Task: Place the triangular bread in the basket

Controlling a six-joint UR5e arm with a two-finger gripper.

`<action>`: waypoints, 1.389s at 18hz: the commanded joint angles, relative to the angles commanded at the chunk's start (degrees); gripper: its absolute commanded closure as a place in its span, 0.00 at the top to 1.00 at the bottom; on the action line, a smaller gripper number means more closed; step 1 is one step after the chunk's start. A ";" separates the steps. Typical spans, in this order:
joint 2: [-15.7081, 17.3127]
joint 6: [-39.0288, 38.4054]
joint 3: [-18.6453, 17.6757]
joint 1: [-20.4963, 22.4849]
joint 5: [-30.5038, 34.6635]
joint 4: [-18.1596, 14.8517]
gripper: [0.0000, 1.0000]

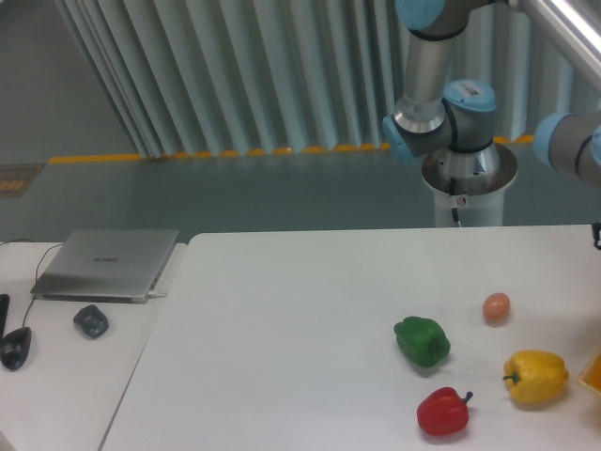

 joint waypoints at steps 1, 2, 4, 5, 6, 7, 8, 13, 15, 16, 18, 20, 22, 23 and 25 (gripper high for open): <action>0.00 1.05 -0.09 0.18 0.09 0.09 0.44; 0.00 1.67 -0.17 0.18 0.18 0.09 0.66; -0.09 1.25 -0.09 0.18 0.44 0.00 0.83; -0.09 1.07 -0.09 0.18 0.44 0.09 1.00; -0.09 0.98 -0.26 0.27 0.44 0.52 1.00; 0.00 0.98 -0.35 0.44 0.44 0.61 1.00; 0.09 0.89 -0.44 0.53 0.44 0.53 1.00; 0.88 -1.84 -0.79 -0.17 0.62 0.09 1.00; 0.88 -1.92 -0.97 -1.31 0.79 -0.09 1.00; 1.05 -2.18 -1.49 -1.49 0.79 -0.17 1.00; 2.89 -3.06 -2.19 -3.15 0.36 -2.27 1.00; 3.25 -4.20 -2.20 -4.30 0.53 -5.08 1.00; 3.60 -5.26 -2.20 -5.61 0.53 -7.29 1.00; 3.78 -5.70 -2.20 -5.71 0.27 -7.64 1.00; 3.95 -7.02 -2.02 -7.11 -0.08 -9.40 1.00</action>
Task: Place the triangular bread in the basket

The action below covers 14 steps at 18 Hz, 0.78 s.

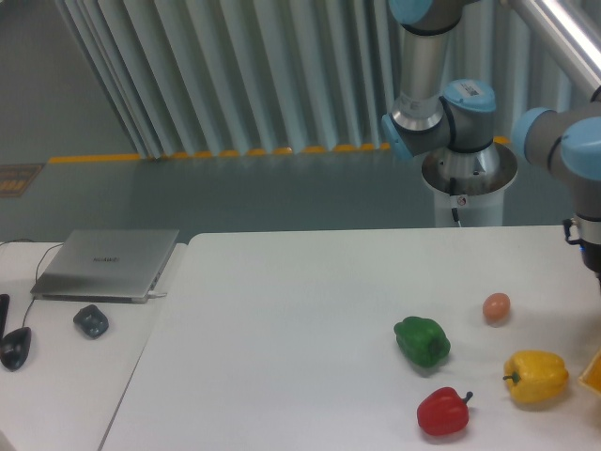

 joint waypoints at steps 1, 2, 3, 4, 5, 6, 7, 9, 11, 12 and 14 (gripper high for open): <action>0.09 -0.35 0.00 -0.35 -0.26 -0.97 1.00; 0.18 -0.88 0.00 -0.97 -0.79 -1.41 1.00; 0.79 -1.84 -0.17 -1.06 -1.40 -1.59 1.00; 1.05 -2.81 -0.26 -1.32 -2.10 -1.68 1.00; 1.14 -3.43 -0.44 -1.76 -3.07 -1.76 1.00; 1.14 -3.87 -0.44 -1.76 -4.12 -2.81 1.00; 1.40 -3.96 -0.44 -1.76 -5.09 -4.39 1.00; 2.28 -5.70 -0.44 -2.02 -6.94 -7.29 1.00; 2.29 -10.27 -0.53 -3.51 -8.08 -9.05 1.00; 2.37 -11.77 -0.53 -4.56 -8.17 -9.23 1.00; 2.55 -12.13 -0.61 -6.24 -8.09 -9.85 1.00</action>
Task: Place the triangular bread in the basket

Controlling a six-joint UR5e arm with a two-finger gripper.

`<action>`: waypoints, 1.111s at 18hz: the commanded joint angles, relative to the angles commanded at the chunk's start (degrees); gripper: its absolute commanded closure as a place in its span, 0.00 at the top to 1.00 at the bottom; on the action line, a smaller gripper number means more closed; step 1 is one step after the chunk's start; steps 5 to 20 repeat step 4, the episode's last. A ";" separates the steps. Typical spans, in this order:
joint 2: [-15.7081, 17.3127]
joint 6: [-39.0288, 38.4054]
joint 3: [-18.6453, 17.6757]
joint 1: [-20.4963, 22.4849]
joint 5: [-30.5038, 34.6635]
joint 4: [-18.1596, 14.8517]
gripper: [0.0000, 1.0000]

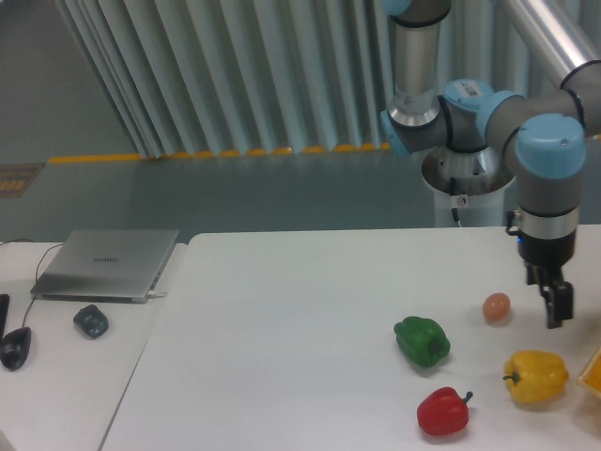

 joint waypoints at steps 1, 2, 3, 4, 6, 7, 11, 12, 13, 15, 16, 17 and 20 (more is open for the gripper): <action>0.35 -0.17 0.00 -0.62 0.09 -0.61 1.00; 0.70 -0.70 -0.09 -0.97 0.09 -1.06 1.00; 0.88 -1.84 -0.52 -1.06 0.09 -0.89 1.00; 1.05 -2.98 -0.70 -1.24 0.09 -0.88 1.00; 1.05 -2.98 -0.70 -1.24 0.09 -0.88 1.00; 1.05 -2.98 -0.70 -1.24 0.09 -0.88 1.00; 1.05 -2.98 -0.70 -1.24 0.09 -0.88 1.00; 1.05 -2.98 -0.70 -1.24 0.09 -0.88 1.00; 1.05 -2.98 -0.70 -1.24 0.09 -0.88 1.00; 1.05 -2.98 -0.70 -1.24 0.09 -0.88 1.00; 1.05 -2.98 -0.70 -1.24 0.09 -0.88 1.00; 1.05 -2.98 -0.70 -1.24 0.09 -0.88 1.00; 1.05 -2.98 -0.70 -1.24 0.09 -0.88 1.00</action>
